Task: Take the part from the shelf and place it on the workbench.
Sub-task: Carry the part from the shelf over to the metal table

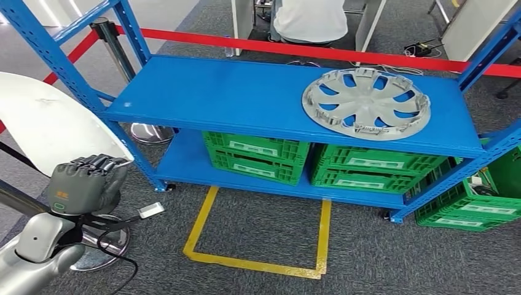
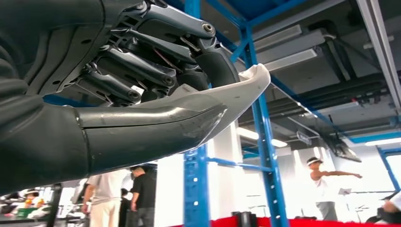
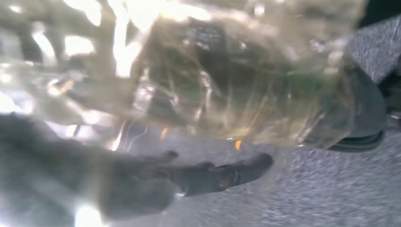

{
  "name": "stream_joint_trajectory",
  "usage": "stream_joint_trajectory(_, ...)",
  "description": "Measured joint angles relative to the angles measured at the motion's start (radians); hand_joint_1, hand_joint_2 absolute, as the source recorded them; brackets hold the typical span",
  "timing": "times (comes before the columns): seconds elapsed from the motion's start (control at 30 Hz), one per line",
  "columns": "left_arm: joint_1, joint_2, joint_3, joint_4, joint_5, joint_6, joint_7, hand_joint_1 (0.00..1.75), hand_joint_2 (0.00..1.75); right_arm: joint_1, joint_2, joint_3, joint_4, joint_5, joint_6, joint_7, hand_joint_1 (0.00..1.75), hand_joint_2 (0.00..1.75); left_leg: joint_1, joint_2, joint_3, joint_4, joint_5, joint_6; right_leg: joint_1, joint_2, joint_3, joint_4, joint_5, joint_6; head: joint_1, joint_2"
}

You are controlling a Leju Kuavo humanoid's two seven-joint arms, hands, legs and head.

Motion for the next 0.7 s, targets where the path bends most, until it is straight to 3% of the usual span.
stream_joint_trajectory(0.03,0.011,0.002,0.009,-0.006,-0.003,0.000,0.000,1.75,1.75,0.001,-0.001,-0.007,0.000,-0.008,-0.004,0.000,0.00,0.00,-0.001,0.000,-0.012,0.001,0.011,-0.003,0.002,0.000,0.059,-0.074,0.011,-0.004,0.000,0.000)
stream_joint_trajectory(0.1,0.029,0.007,0.030,-0.020,-0.008,0.000,0.000,1.75,1.75,0.002,-0.004,-0.018,0.000,-0.018,-0.008,0.000,0.00,0.00,-0.002,0.001,-0.025,0.003,0.034,-0.011,0.007,0.001,0.156,-0.221,-0.009,-0.011,0.000,0.000)
stream_joint_trajectory(0.17,0.041,0.013,0.048,-0.030,-0.012,0.000,0.000,1.75,1.75,0.004,-0.006,-0.027,0.000,-0.024,-0.008,-0.002,0.00,0.00,0.000,0.001,-0.031,-0.002,0.058,-0.022,0.011,0.001,0.178,-0.277,-0.021,-0.018,-0.001,0.000)
stream_joint_trajectory(0.2,0.047,0.016,0.056,-0.034,-0.014,0.000,0.000,1.75,1.75,0.005,-0.006,-0.031,0.000,-0.027,-0.008,-0.003,0.00,0.00,0.002,0.000,-0.033,-0.004,0.061,-0.029,0.011,-0.001,0.168,-0.277,-0.012,-0.023,0.000,0.000)
stream_joint_trajectory(0.23,0.052,0.020,0.064,-0.037,-0.016,0.000,0.000,1.75,1.75,0.006,-0.005,-0.034,0.000,-0.030,-0.007,-0.004,0.00,0.00,0.004,-0.001,-0.038,0.003,0.044,-0.036,0.010,-0.004,0.159,-0.277,-0.001,-0.031,-0.001,0.000)
stream_joint_trajectory(0.27,0.058,0.024,0.071,-0.040,-0.018,0.000,0.001,1.75,1.75,0.007,-0.005,-0.037,0.000,-0.034,-0.007,-0.003,0.00,0.00,0.006,-0.002,-0.045,0.026,0.007,-0.043,0.008,-0.007,0.148,-0.278,0.011,-0.039,-0.003,0.000)
stream_joint_trajectory(0.3,0.064,0.027,0.079,-0.043,-0.018,0.000,0.001,1.75,1.75,0.006,-0.005,-0.040,0.000,-0.036,-0.007,-0.002,0.00,0.00,0.009,-0.002,-0.054,0.070,-0.049,-0.049,0.007,-0.011,0.136,-0.277,0.022,-0.045,-0.005,0.000)
stream_joint_trajectory(0.37,0.076,0.033,0.096,-0.050,-0.016,0.000,0.003,1.75,1.75,0.006,-0.008,-0.046,0.000,-0.038,-0.006,-0.001,0.00,0.00,0.014,-0.002,-0.073,0.201,-0.147,-0.060,0.008,-0.015,0.110,-0.272,0.044,-0.050,-0.010,0.000)
stream_joint_trajectory(0.4,0.083,0.034,0.104,-0.053,-0.015,0.000,0.004,1.75,1.75,0.005,-0.010,-0.048,0.000,-0.038,-0.004,-0.001,0.00,0.00,0.016,-0.002,-0.075,0.258,-0.163,-0.064,0.008,-0.016,0.095,-0.268,0.056,-0.049,-0.010,0.000)
stream_joint_trajectory(0.43,0.090,0.035,0.111,-0.055,-0.015,0.000,0.005,1.75,1.75,0.005,-0.012,-0.049,0.000,-0.037,-0.001,-0.001,0.00,0.00,0.019,-0.002,-0.067,0.290,-0.152,-0.067,0.008,-0.017,0.078,-0.261,0.066,-0.047,-0.011,0.000)
stream_joint_trajectory(0.47,0.096,0.037,0.115,-0.058,-0.014,0.000,0.005,1.75,1.75,0.004,-0.015,-0.050,0.000,-0.037,0.004,-0.001,0.00,0.00,0.022,-0.002,-0.045,0.288,-0.127,-0.070,0.007,-0.018,0.060,-0.254,0.076,-0.045,-0.011,0.000)
stream_joint_trajectory(0.53,0.104,0.040,0.122,-0.064,-0.015,0.000,0.006,1.75,1.75,0.004,-0.020,-0.050,0.000,-0.037,0.010,-0.001,0.00,0.00,0.029,-0.003,0.043,0.187,-0.089,-0.073,0.006,-0.019,0.025,-0.238,0.091,-0.036,-0.012,0.000)
stream_joint_trajectory(0.6,0.108,0.043,0.130,-0.071,-0.015,0.000,0.006,1.75,1.75,0.001,-0.026,-0.050,0.000,-0.037,0.012,-0.001,0.00,0.00,0.028,-0.006,0.130,0.053,-0.103,-0.067,0.008,-0.019,-0.001,-0.226,0.106,-0.025,-0.012,0.000)
stream_joint_trajectory(0.63,0.110,0.044,0.133,-0.074,-0.015,0.000,0.007,1.75,1.75,0.000,-0.029,-0.050,0.000,-0.037,0.012,-0.001,0.00,0.00,0.026,-0.008,0.149,0.015,-0.115,-0.062,0.009,-0.019,-0.010,-0.223,0.115,-0.018,-0.012,0.000)
stream_joint_trajectory(0.7,0.115,0.046,0.137,-0.077,-0.015,0.000,0.012,1.75,1.75,0.001,-0.031,-0.051,0.000,-0.037,0.013,-0.002,0.00,0.00,0.022,-0.008,0.144,-0.006,-0.116,-0.046,0.007,-0.017,-0.026,-0.221,0.129,-0.004,-0.012,0.000)
